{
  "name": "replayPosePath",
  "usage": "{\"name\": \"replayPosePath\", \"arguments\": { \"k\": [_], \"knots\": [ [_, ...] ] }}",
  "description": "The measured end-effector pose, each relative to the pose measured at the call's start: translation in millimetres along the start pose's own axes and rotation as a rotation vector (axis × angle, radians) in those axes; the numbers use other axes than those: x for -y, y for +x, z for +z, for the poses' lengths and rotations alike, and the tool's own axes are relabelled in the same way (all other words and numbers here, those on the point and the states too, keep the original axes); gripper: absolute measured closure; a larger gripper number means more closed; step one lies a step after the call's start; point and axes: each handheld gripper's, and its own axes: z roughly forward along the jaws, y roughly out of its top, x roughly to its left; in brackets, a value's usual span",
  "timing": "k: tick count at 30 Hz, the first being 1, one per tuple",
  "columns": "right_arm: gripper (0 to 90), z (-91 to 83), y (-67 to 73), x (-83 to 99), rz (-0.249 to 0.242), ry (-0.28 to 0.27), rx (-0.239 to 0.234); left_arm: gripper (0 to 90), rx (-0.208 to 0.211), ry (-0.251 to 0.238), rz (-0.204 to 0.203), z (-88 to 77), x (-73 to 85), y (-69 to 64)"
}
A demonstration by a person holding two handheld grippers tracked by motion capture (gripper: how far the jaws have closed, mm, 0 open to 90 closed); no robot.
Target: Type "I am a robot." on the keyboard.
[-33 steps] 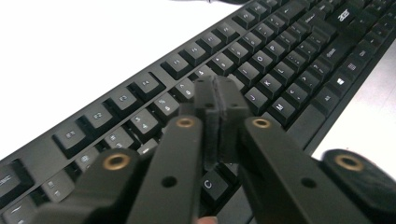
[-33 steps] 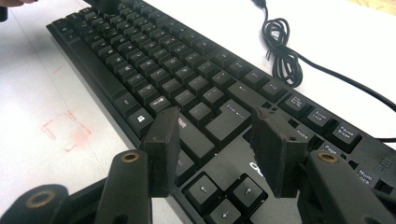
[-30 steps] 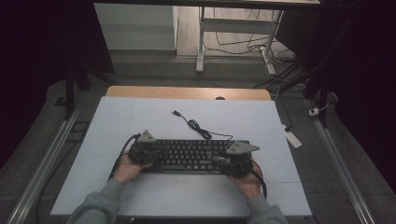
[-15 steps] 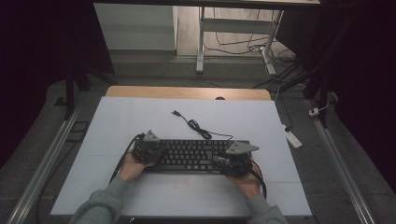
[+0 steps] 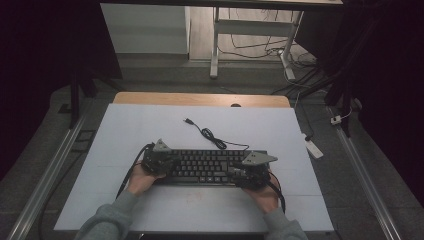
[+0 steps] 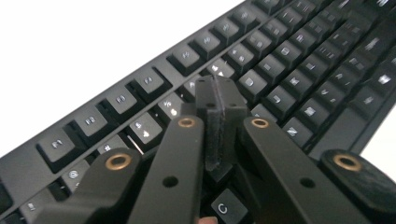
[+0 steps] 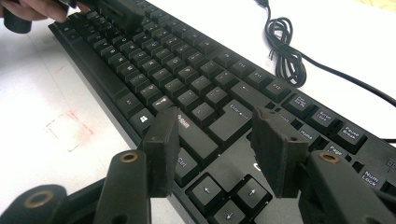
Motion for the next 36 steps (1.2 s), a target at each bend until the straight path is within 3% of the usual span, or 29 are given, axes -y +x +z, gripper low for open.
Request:
{"name": "replayPosePath", "arguments": {
  "k": [8,12,23,32,36],
  "knots": [
    [51.8,0.3,1.1,-0.1,-0.003,0.002,-0.002,49.4,0.034,-0.036,-0.019,-21.8,0.7,1.4],
    [51.8,1.3,3.1,-1.7,-0.009,0.003,-0.007,39.1,0.02,-0.03,-0.011,-30.1,4.4,0.5],
    [55.4,18.4,17.8,-14.4,-0.037,0.014,-0.038,29.4,0.027,-0.031,-0.036,-41.4,13.6,2.1],
    [88.4,44.4,27.5,-25.2,-0.045,0.075,-0.099,27.5,0.025,-0.024,-0.036,-41.2,14.8,3.5],
    [89.6,55.1,30.6,-30.3,-0.056,0.096,-0.104,27.1,0.022,-0.023,-0.039,-41.1,15.4,4.4]
  ]
}}
